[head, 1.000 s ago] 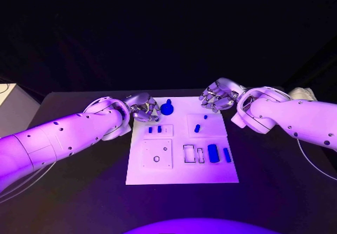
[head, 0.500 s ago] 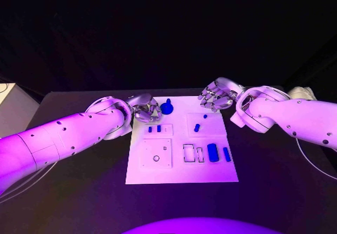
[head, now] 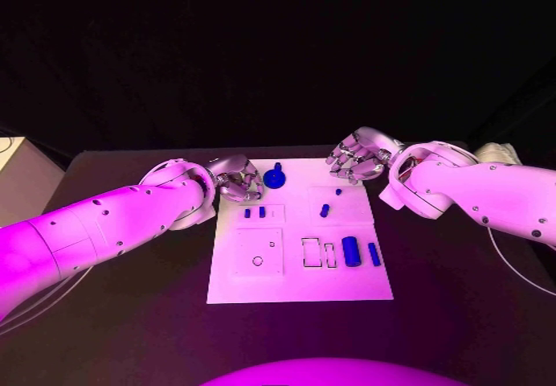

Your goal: Assemble the parts on the task board

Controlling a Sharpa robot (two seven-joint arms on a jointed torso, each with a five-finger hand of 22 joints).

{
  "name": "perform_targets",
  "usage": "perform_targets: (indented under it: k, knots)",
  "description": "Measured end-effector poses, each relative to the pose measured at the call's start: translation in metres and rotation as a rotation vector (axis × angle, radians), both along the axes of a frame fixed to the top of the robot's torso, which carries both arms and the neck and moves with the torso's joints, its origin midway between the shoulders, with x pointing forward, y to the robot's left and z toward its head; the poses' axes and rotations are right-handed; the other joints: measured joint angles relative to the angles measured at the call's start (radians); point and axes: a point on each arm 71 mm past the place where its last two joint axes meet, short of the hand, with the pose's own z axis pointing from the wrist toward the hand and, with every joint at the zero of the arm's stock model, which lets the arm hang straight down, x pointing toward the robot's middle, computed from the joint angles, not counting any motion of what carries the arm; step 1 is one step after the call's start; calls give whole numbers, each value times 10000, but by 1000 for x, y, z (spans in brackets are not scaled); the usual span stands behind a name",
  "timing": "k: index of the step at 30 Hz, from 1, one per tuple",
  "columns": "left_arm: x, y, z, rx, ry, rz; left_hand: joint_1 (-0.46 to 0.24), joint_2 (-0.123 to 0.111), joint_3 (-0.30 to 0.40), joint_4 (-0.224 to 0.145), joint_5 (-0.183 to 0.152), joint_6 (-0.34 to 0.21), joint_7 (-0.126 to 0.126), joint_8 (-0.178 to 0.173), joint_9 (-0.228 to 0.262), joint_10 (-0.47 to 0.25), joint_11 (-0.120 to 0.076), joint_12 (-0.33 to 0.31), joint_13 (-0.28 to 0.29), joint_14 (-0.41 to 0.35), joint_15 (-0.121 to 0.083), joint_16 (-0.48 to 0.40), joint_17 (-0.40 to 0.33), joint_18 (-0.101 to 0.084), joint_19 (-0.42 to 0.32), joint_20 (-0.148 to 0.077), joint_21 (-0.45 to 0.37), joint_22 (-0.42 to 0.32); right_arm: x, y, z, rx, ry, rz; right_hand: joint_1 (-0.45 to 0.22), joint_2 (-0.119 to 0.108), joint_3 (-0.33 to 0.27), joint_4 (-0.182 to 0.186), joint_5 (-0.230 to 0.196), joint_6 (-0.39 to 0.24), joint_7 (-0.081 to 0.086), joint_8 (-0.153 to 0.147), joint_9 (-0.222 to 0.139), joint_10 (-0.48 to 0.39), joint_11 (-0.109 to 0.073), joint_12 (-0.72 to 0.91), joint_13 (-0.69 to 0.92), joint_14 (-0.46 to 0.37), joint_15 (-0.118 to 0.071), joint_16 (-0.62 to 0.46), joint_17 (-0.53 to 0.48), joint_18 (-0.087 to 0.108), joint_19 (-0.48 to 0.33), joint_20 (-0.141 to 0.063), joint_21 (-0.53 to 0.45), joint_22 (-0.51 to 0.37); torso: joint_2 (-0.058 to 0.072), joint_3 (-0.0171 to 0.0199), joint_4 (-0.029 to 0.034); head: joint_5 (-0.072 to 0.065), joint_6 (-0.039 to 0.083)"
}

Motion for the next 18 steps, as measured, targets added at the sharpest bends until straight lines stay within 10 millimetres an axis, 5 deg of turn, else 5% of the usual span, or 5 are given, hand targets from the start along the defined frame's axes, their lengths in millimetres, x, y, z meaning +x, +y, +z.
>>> perform_targets:
  k: [18]
  knots:
    - [0, 1, 0, 83, 93, -14, -40, 39, -1, 0, 0, -1, -1, 0, 10, -77, 2, 0, -136, 0, 0, 0, -1, 2, 0, 0, -1, -63, 0, 0, 0, -7, 0, -13, -39, 39, 0, 0, 0, 0, 0, 0, 0, 0, 0, 0, 0, 0, 0, 39, 33, 0, 1, 0, -1, 11, -2, 0, 0, -15, -15]
